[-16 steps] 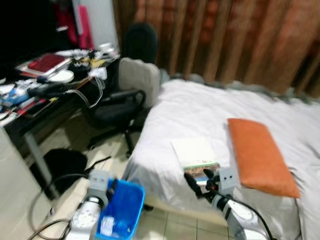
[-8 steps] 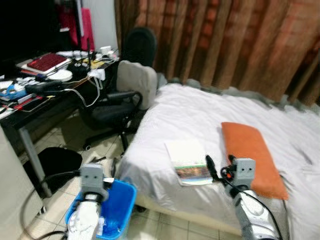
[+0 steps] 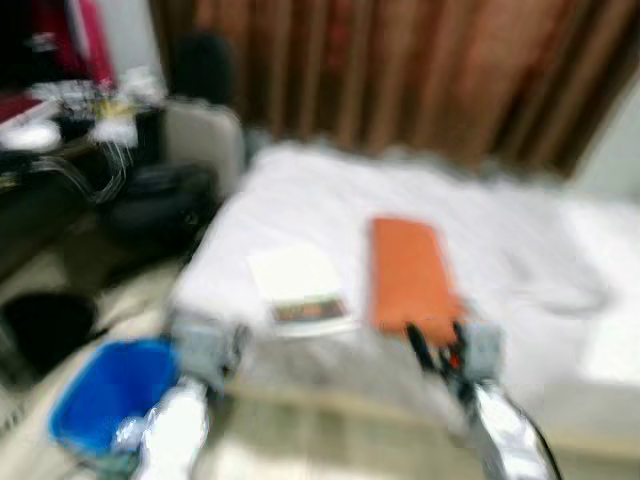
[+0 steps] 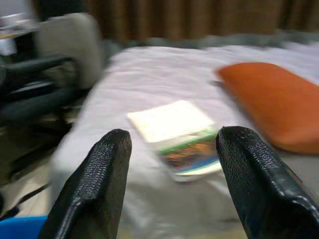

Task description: Clean up the room

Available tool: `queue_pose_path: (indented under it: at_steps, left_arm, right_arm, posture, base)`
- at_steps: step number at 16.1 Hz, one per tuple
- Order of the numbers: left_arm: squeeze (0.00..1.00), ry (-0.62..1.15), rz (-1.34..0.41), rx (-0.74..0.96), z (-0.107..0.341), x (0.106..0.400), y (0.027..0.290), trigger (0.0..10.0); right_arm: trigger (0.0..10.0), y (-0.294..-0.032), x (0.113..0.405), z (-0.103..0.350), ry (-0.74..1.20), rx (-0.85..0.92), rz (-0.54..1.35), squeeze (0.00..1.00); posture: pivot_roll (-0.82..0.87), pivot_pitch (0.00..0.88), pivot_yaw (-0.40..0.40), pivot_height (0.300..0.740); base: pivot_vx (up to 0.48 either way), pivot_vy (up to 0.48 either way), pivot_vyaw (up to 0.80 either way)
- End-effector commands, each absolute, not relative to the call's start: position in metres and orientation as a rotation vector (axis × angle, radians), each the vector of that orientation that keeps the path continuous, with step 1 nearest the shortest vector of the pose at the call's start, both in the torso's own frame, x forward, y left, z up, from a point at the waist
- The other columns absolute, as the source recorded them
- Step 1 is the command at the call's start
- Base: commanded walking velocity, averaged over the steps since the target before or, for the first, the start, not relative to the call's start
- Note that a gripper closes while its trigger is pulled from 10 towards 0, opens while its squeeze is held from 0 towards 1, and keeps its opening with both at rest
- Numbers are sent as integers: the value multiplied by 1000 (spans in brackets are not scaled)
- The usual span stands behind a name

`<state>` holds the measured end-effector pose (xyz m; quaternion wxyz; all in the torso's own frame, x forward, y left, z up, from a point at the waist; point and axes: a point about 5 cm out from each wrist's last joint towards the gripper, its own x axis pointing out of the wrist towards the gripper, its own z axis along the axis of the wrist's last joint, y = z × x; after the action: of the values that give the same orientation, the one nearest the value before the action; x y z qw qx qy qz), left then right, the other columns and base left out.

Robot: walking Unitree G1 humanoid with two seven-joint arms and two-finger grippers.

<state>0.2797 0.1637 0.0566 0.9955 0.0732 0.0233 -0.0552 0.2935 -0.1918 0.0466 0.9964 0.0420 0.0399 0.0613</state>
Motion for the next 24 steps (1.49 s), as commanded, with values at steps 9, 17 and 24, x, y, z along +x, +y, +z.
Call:
queue_pose_path:
  at_steps: [9, 17, 24]
  left_arm:
    - [0, -28, -57, 78, 75, 283, 167, 10000]
    - [0, -22, -110, 98, 78, 289, 164, 10000]
    - [0, -19, -105, 96, 81, 297, 166, 10000]
  right_arm:
    - [10000, -167, 295, 53, 30, 73, 252, 0]
    - [10000, -169, 298, 47, 94, 94, 209, 0]
    - [10000, -169, 299, 52, 56, 78, 222, 1000]
  posture:
    - [133, 0, -84, 740]
    - [131, 0, -81, 740]
    - [117, 0, -79, 740]
  base:
    - [373, 0, 0]
    - [480, 0, -434]
    - [480, 0, 0]
